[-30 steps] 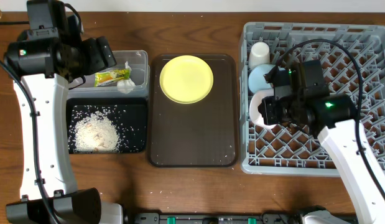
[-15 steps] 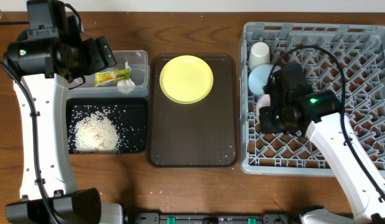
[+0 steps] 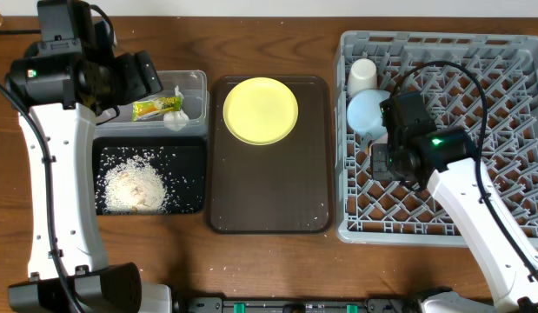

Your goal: Sort waste into correct bins and load items into the dishwasher rack

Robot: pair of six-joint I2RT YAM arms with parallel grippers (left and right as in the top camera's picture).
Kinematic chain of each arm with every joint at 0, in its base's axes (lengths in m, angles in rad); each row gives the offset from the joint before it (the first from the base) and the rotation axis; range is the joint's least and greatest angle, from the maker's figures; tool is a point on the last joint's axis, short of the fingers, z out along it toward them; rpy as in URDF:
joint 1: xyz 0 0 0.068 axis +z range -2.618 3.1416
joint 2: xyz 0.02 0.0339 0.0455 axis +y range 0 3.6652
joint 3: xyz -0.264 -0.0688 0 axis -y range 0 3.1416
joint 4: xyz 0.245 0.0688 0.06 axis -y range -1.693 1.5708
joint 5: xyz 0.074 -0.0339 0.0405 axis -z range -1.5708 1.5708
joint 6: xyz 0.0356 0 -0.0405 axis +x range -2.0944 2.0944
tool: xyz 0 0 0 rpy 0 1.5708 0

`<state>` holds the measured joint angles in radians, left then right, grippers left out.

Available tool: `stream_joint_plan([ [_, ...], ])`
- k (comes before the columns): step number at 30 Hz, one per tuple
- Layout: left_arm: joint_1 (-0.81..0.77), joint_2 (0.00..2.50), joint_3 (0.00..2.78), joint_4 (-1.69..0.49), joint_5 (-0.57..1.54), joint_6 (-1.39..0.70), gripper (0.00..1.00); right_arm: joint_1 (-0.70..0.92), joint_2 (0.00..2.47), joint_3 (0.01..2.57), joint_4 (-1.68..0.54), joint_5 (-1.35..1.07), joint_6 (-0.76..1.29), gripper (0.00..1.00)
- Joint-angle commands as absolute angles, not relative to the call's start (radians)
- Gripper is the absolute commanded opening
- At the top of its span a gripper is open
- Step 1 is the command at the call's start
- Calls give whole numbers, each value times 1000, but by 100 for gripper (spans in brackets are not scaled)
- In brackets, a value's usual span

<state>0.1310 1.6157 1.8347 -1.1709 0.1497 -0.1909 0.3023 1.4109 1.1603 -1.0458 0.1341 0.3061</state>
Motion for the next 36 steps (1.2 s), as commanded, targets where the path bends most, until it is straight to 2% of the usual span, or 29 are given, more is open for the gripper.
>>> stream_joint_plan([
  [1,135,1614,1848,-1174,138,-204,93,304,1386,1190,-1019,152,280,13],
  [5,135,1614,1848,-1174,137,-204,93,288,1386,1190,-974,175,280,15],
  [11,135,1614,1848,-1174,138,-204,93,265,1386,1189,-991,126,284,5],
  [13,135,1614,1848,-1174,138,-204,93,268,1386,1189,-1004,38,262,5],
  [16,135,1614,1848,-1174,137,-204,93,284,1386,1178,-1007,-42,197,10],
  [29,135,1614,1848,-1174,138,-204,93,289,1389,1000,-920,0,231,9],
  [36,135,1614,1848,-1174,138,-203,93,288,1385,1005,-889,133,231,9],
])
